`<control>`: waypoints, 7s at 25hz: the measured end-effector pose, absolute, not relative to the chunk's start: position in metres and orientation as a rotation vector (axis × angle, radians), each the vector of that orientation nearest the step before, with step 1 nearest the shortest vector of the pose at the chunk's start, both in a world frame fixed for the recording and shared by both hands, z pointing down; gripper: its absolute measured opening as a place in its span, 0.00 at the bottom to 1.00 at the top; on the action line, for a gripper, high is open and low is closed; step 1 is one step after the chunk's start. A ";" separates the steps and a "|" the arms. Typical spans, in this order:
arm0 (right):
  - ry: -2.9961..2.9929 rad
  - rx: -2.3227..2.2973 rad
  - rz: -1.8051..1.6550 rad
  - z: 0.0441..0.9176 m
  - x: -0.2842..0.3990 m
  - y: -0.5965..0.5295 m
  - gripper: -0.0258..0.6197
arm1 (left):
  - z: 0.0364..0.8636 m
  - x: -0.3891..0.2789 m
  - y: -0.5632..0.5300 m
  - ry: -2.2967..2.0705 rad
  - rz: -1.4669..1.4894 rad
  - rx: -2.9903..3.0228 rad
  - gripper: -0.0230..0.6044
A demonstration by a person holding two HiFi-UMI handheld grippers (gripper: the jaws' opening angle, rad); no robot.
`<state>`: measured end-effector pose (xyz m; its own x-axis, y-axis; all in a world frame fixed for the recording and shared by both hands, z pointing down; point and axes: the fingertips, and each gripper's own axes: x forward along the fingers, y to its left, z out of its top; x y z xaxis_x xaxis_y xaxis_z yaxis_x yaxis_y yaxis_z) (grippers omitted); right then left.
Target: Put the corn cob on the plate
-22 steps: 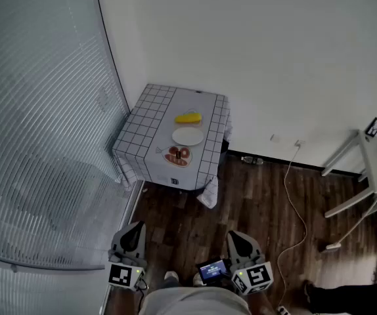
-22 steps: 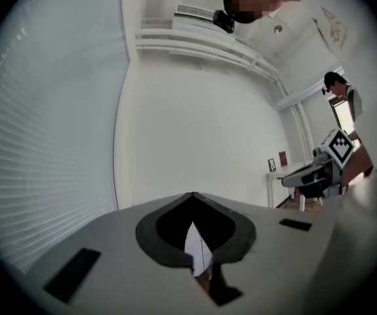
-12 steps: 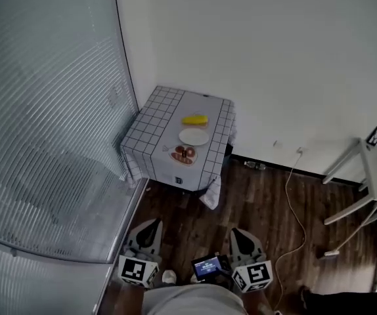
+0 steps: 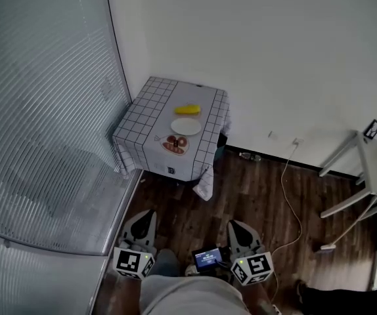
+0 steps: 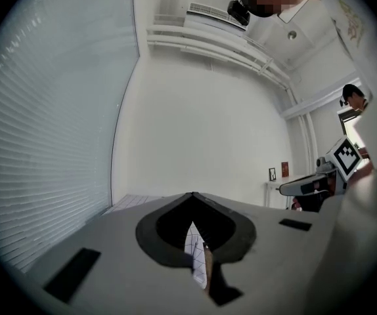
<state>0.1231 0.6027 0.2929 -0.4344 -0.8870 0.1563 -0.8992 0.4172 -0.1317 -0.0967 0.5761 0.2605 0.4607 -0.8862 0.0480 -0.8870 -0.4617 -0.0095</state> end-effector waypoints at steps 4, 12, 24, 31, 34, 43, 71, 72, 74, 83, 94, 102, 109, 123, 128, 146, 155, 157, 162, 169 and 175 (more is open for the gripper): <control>-2.530 1.672 0.290 0.304 0.134 0.598 0.05 | 0.257 -0.093 0.565 -1.585 -0.014 2.699 0.05; -2.455 1.770 0.300 0.317 0.150 0.545 0.05 | 0.272 -0.084 0.508 -1.574 0.047 2.742 0.05; -2.359 1.905 0.280 0.308 0.131 0.349 0.05 | 0.265 -0.107 0.316 -1.589 0.181 2.820 0.05; -2.358 1.862 0.217 0.303 0.104 0.246 0.05 | 0.260 -0.122 0.212 -1.537 0.256 2.899 0.05; -2.348 1.843 0.171 0.298 0.096 0.217 0.05 | 0.262 -0.135 0.179 -1.545 0.246 2.872 0.05; -2.378 1.769 0.223 0.302 0.090 0.175 0.05 | 0.270 -0.133 0.124 -1.496 0.269 2.839 0.05; -2.477 1.261 0.151 0.334 0.099 0.030 0.05 | 0.325 -0.086 0.015 -1.446 0.474 2.668 0.05; -2.465 1.254 0.162 0.339 0.099 0.027 0.05 | 0.334 -0.082 0.012 -1.385 0.499 2.673 0.05; -2.446 1.246 0.178 0.348 0.100 0.021 0.05 | 0.351 -0.074 0.005 -1.295 0.540 2.682 0.05; -2.386 1.211 0.268 0.390 0.098 0.006 0.08 | 0.396 -0.055 -0.018 -1.026 0.588 2.747 0.05; -2.320 1.106 0.353 0.446 0.087 -0.011 0.15 | 0.449 -0.069 -0.036 -0.922 0.656 2.711 0.05; -2.282 1.034 0.403 0.475 0.081 -0.029 0.21 | 0.476 -0.070 -0.043 -0.796 0.718 2.702 0.20; -2.278 0.949 0.402 0.491 0.073 -0.043 0.30 | 0.496 -0.057 -0.060 -0.694 0.839 2.763 0.30; -2.249 0.719 0.308 0.523 0.049 -0.064 0.48 | 0.528 -0.032 -0.072 -0.463 1.076 2.770 0.44; -2.241 0.633 0.237 0.528 0.041 -0.076 0.50 | 0.534 -0.023 -0.074 -0.401 1.086 2.761 0.44; -2.225 0.418 0.189 0.561 0.027 -0.082 0.53 | 0.562 -0.004 -0.073 -0.283 1.208 2.761 0.47; -2.242 0.369 0.200 0.562 0.026 -0.084 0.52 | 0.562 -0.004 -0.075 -0.296 1.202 2.766 0.46; -2.238 0.369 0.197 0.561 0.026 -0.084 0.50 | 0.562 -0.005 -0.076 -0.290 1.201 2.767 0.45; -2.215 0.343 0.193 0.562 0.026 -0.083 0.49 | 0.562 -0.004 -0.074 -0.263 1.204 2.775 0.44; -2.204 0.334 0.157 0.559 0.026 -0.084 0.48 | 0.561 -0.005 -0.075 -0.245 1.239 2.778 0.43; -2.190 0.317 0.135 0.555 0.025 -0.080 0.48 | 0.559 -0.006 -0.070 -0.236 1.273 2.748 0.43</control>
<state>0.0246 -0.0805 0.5549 -0.5692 -0.1774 0.8029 -0.2749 0.9613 0.0174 -0.0064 -0.0704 0.5591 0.6375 -0.0966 0.7644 -0.1836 -0.9826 0.0289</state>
